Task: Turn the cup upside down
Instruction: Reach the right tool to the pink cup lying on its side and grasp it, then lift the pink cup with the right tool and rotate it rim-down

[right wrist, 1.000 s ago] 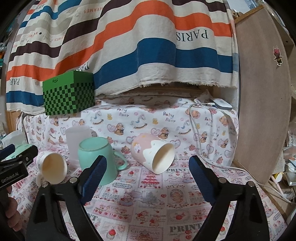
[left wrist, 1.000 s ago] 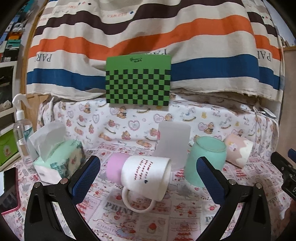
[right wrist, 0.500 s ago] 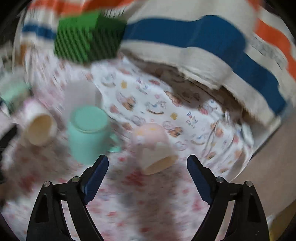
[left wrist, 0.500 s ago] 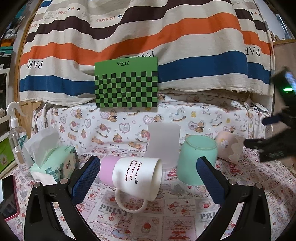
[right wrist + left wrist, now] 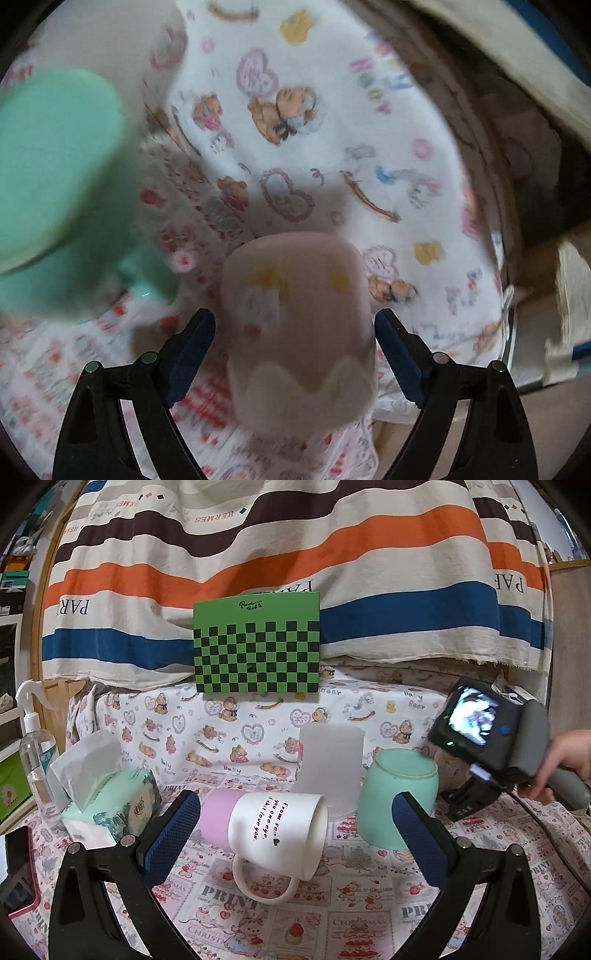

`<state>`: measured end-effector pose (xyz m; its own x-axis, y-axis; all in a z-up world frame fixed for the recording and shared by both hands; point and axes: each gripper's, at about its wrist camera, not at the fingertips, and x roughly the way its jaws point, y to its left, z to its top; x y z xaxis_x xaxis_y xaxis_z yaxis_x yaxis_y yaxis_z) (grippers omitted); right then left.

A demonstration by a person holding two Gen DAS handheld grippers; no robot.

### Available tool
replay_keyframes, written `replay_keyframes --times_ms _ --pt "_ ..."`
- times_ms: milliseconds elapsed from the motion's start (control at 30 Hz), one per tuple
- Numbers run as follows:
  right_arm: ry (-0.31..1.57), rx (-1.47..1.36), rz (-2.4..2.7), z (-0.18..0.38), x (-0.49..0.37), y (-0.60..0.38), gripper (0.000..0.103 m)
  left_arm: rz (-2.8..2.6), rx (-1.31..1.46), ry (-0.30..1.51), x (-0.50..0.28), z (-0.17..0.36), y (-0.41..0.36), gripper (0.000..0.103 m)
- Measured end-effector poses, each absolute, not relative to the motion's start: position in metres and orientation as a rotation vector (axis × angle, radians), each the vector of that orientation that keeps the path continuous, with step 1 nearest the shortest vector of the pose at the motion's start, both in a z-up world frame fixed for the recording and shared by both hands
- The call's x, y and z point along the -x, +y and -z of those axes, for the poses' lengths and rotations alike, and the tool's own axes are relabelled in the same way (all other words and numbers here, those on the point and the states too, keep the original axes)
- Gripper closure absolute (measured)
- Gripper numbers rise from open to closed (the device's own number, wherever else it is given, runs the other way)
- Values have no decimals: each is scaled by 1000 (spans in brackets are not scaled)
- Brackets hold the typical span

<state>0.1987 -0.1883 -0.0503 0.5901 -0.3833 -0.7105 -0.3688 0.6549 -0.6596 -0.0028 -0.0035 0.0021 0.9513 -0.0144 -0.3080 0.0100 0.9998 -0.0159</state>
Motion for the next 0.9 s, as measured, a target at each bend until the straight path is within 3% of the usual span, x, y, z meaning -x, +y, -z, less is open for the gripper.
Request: replay_keyframes --times_ms 267,733,900 --pt "909 851 8 63 -196 -197 17 19 4 319 2 -1 -5 0" --pt "632 482 -134 -46 -60 -179 17 -2 18 316 3 -2 -2 0" --pt "666 392 -189 -58 -41 -161 17 -3 20 307 5 -3 -1 0"
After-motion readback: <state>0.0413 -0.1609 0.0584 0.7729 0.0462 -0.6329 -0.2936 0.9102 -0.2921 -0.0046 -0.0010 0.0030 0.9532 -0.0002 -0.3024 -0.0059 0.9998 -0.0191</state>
